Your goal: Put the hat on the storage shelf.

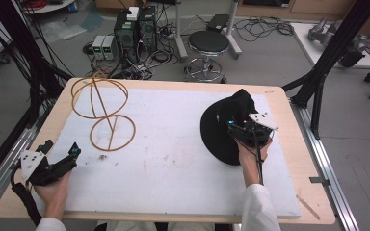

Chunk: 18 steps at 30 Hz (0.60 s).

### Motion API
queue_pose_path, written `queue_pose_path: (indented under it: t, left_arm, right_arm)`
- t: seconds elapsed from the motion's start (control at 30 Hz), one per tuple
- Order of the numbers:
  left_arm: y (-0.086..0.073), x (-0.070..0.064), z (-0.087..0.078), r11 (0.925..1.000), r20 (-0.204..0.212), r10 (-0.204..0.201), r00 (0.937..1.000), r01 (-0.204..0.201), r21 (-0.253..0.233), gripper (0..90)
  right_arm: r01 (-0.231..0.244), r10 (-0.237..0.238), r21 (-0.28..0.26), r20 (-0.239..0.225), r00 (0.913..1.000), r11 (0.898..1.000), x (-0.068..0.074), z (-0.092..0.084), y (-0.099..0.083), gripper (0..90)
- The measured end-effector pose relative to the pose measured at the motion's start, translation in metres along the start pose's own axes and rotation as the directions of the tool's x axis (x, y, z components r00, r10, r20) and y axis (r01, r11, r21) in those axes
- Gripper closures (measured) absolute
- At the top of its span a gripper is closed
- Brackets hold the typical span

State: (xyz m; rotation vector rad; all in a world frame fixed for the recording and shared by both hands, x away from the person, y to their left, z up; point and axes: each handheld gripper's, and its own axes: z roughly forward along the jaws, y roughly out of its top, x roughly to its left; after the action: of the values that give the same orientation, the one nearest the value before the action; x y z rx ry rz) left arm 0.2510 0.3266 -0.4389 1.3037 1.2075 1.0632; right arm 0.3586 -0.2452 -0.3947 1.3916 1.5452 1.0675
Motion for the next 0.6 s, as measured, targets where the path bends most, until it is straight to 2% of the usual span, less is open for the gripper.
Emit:
queue_pose_path:
  t: [0.17, 0.27, 0.4, 0.5, 0.6]
  left_arm:
    - [0.000, -0.001, 0.000, 1.0000, 0.004, -0.002, 1.0000, 0.002, -0.001, 15.0]
    - [0.000, -0.001, 0.000, 1.0000, 0.005, 0.002, 1.0000, -0.002, 0.002, 15.0]
    - [0.000, -0.001, 0.000, 1.0000, 0.006, 0.001, 1.0000, -0.001, 0.000, 15.0]
    - [0.000, -0.001, 0.000, 1.0000, 0.006, 0.002, 1.0000, -0.002, -0.001, 15.0]
    - [0.000, -0.001, 0.000, 1.0000, 0.008, 0.001, 1.0000, -0.001, -0.002, 15.0]
  right_arm:
    - [0.025, -0.025, 0.013, -0.001, 0.9997, 1.000, 0.004, 0.000, -0.001, 11.2]
    - [0.039, -0.039, 0.019, 0.000, 0.9993, 0.999, 0.007, 0.000, -0.001, 19.1]
    - [0.036, -0.036, 0.031, -0.014, 0.9992, 0.999, 0.010, -0.002, -0.002, 39.5]
    - [-0.003, 0.004, 0.048, -0.041, 0.9992, 0.999, 0.012, -0.002, -0.002, 56.4]
    - [-0.006, 0.007, 0.047, -0.027, 0.9996, 0.999, 0.014, -0.003, -0.003, 70.9]
